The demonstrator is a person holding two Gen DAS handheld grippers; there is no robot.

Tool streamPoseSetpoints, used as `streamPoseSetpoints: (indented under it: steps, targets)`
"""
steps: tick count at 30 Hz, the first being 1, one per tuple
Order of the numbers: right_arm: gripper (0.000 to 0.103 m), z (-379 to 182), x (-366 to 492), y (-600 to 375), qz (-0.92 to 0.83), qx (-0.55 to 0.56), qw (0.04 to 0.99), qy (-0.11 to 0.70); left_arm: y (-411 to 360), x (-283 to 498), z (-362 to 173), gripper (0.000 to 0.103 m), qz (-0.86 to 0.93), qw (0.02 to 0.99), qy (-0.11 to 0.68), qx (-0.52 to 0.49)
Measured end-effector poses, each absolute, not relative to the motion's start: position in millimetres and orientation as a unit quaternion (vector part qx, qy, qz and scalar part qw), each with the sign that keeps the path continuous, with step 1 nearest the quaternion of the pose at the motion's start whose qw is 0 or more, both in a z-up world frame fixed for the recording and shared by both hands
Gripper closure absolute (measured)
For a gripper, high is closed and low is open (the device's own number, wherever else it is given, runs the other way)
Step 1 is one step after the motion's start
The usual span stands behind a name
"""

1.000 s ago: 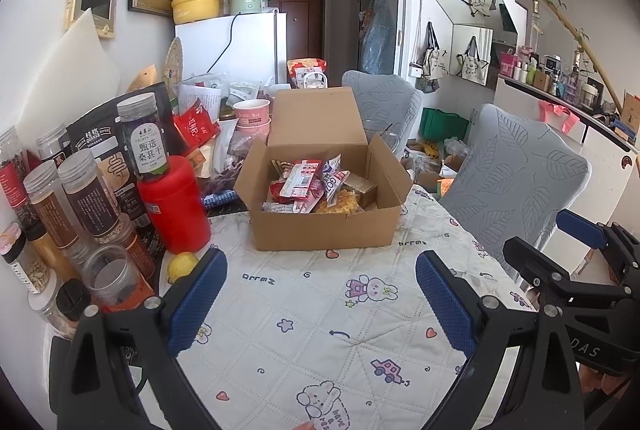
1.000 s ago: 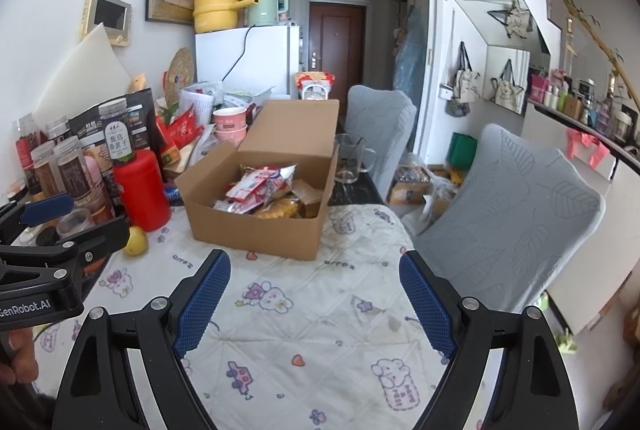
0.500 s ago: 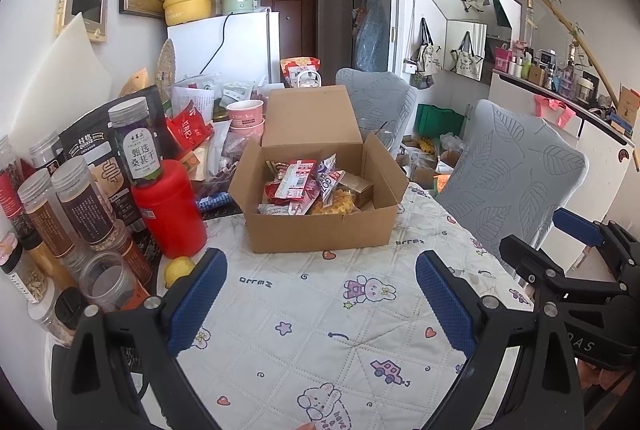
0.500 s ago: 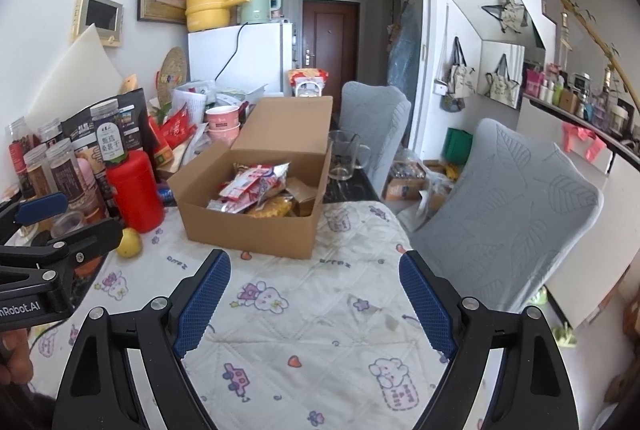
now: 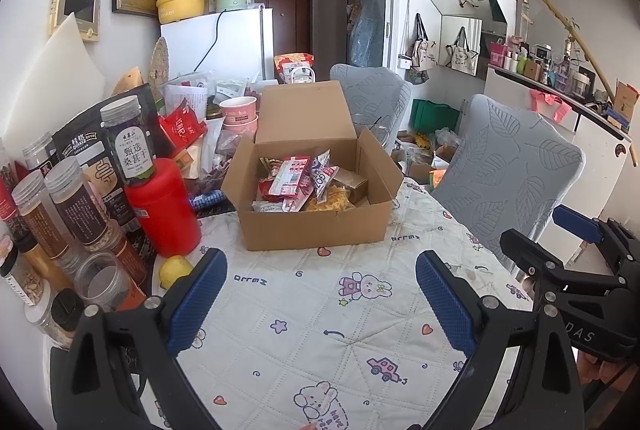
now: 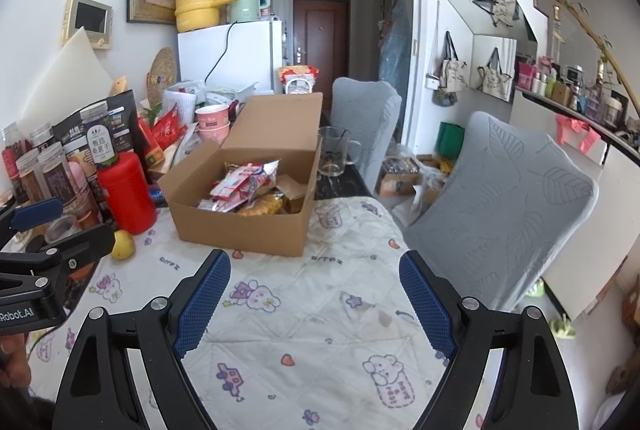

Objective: Organize snacks

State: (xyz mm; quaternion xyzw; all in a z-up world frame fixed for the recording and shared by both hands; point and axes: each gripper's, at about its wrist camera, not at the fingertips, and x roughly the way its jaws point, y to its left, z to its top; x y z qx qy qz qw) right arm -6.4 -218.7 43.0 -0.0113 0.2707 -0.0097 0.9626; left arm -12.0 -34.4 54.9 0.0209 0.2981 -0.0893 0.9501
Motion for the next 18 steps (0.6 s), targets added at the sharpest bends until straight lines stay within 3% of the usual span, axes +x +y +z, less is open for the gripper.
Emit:
streamPoseSetpoints:
  steps: [18]
  targets:
    - [0.016, 42.5, -7.0, -208.4, -0.005, -0.022, 0.962, 0.273, -28.8, -15.6, 54.8, 0.006, -0.088, 0.950, 0.298, 0.017]
